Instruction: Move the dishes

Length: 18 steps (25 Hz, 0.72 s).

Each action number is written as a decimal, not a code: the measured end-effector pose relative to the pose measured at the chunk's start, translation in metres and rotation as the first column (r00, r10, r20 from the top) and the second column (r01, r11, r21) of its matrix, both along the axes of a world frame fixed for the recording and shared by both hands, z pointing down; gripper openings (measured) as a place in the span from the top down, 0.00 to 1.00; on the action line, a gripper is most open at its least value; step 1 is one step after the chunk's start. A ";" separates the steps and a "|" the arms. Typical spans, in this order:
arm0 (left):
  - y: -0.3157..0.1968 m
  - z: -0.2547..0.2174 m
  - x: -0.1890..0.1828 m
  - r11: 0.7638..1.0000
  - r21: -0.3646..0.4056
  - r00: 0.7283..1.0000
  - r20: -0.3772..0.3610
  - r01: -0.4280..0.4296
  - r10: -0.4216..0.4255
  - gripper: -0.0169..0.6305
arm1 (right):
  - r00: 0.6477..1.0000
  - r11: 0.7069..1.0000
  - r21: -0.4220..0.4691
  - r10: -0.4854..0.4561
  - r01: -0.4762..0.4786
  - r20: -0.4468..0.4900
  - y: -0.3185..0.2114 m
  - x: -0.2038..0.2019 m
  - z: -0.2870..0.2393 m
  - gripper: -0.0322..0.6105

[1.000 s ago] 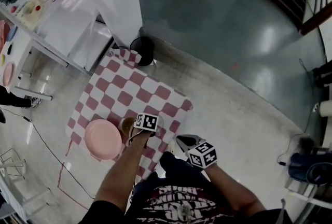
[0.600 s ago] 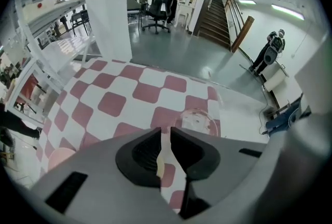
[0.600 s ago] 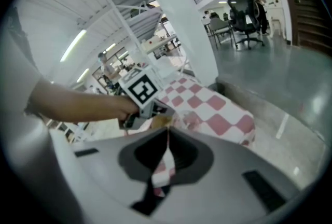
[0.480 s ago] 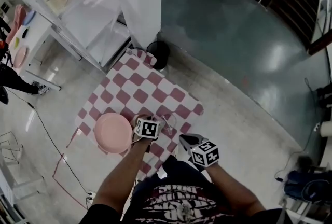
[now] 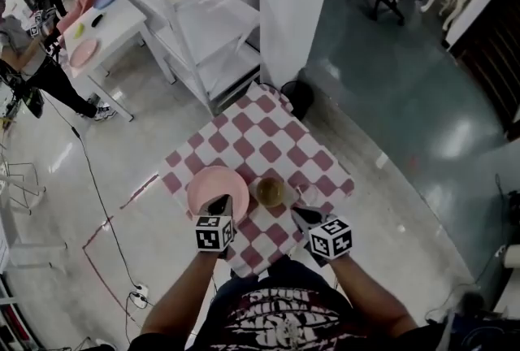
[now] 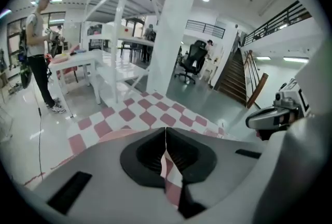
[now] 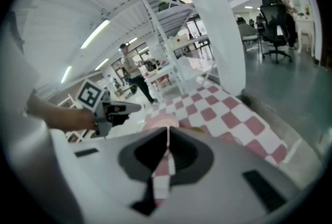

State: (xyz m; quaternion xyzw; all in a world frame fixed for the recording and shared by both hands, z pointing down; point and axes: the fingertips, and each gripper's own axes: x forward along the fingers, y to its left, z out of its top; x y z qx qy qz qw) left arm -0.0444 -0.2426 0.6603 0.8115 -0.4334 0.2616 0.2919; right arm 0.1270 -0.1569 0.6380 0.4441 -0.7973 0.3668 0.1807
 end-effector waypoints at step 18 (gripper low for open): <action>0.041 -0.002 -0.095 1.000 -0.002 0.996 -0.087 -0.015 0.014 0.93 | 0.997 0.998 0.044 0.053 -0.050 -0.065 0.012 -0.085 -0.022 0.89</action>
